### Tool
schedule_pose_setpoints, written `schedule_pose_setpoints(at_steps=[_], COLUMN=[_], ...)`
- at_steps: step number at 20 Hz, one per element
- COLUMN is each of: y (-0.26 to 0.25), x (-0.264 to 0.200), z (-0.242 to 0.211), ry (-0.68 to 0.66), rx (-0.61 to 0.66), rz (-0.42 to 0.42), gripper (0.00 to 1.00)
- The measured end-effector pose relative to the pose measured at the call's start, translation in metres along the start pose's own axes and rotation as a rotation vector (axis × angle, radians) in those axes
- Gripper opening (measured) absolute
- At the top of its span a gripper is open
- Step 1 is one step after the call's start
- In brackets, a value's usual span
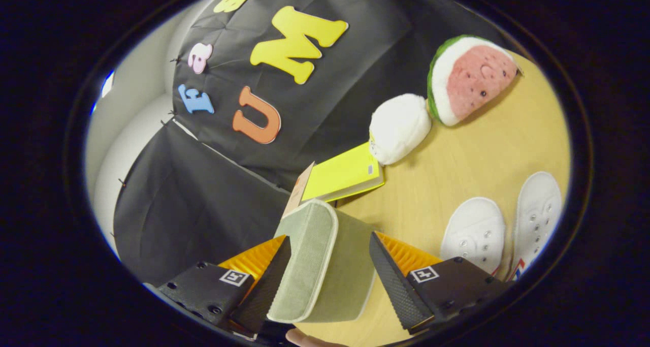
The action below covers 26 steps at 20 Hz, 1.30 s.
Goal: Open the storage box then place both shoes into the box .Put the left shoe in first, then the right shoe, with the right side of both shoes facing outward in a uniform manner.
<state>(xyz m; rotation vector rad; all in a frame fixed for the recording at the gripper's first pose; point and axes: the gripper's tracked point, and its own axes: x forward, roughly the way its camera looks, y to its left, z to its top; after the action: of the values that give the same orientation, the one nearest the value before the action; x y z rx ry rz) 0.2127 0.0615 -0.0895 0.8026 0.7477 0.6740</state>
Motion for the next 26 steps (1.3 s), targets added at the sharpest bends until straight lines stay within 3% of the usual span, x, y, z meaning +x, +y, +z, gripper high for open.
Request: schedule_pose_setpoints(at_steps=[4, 7, 10, 15, 17, 18, 21, 26], y=[0.013, 0.003, 0.011, 0.007, 0.015, 0.017, 0.015, 0.017], x=[0.02, 0.036, 0.046, 0.061, 0.061, 0.059, 0.058, 0.044], z=[-0.014, -0.024, -0.029, -0.04, -0.039, -0.04, -0.04, -0.026], ry=[0.123, 0.18, 0.226, 0.284, 0.305, 0.311, 0.306, 0.253], rx=[0.1, 0.13, 0.2, 0.272, 0.304, 0.305, 0.299, 0.294], rz=[0.147, 0.148, 0.224, 0.249, 0.299, 0.323, 0.327, 0.307], gripper=[0.99, 0.99, 0.98, 0.98, 0.96, 0.94, 0.67, 0.33])
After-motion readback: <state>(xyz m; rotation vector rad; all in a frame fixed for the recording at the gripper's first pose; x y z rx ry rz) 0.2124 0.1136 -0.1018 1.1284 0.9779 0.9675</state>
